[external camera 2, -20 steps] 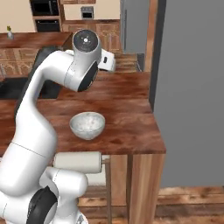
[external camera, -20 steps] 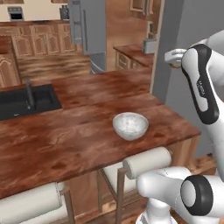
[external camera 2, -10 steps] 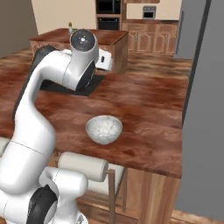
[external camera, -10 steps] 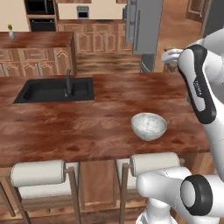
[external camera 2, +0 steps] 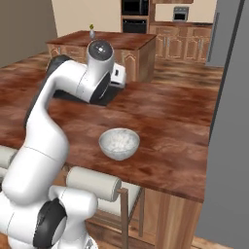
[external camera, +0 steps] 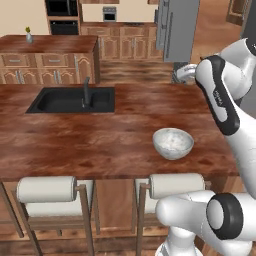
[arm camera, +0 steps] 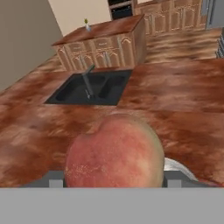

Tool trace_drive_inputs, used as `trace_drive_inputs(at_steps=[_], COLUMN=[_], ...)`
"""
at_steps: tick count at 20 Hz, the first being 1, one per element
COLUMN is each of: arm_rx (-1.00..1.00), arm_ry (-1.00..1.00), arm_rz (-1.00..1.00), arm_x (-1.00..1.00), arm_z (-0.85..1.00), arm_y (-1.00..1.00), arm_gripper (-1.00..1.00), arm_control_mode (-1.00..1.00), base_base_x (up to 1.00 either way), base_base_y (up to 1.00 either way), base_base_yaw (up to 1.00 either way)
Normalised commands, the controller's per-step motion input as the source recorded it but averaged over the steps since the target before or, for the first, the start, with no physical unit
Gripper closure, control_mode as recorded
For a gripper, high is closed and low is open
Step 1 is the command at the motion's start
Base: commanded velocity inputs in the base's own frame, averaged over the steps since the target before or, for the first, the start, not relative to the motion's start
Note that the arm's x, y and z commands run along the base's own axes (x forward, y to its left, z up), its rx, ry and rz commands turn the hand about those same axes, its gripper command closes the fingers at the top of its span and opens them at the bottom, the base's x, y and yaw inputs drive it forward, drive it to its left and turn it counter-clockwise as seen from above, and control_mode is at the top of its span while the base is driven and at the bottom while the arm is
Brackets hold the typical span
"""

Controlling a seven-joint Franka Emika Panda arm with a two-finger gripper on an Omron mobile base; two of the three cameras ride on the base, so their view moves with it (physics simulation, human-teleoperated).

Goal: Retrieve the peach and mango from the fridge and place them into the bowl on the dining table.

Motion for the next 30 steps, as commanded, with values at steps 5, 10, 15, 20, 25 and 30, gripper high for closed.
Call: trace_drive_inputs(at_steps=[5,10,15,20,25,30], arm_rx=[-0.01,-0.01,0.00,0.00,0.00,0.00], arm_ry=[0.28,0.36,0.39,0.32,0.15,0.02], arm_rz=[-0.03,-0.13,-0.22,-0.14,-0.02,0.00], arm_x=[0.39,0.09,-0.23,-0.44,-0.28,0.19], arm_z=[-0.75,-0.44,-0.17,-0.25,-0.54,-0.53], arm_y=[0.00,0.00,-0.02,-0.14,-0.09,0.00], arm_gripper=[1.00,1.00,1.00,1.00,1.00,1.00], arm_control_mode=[-1.00,-1.00,-1.00,-1.00,-1.00,-1.00], base_base_x=[0.00,0.00,0.00,0.00,0.00,0.00], base_base_y=[0.00,0.00,0.00,0.00,0.00,0.00], base_base_yaw=[0.00,0.00,0.00,0.00,0.00,0.00])
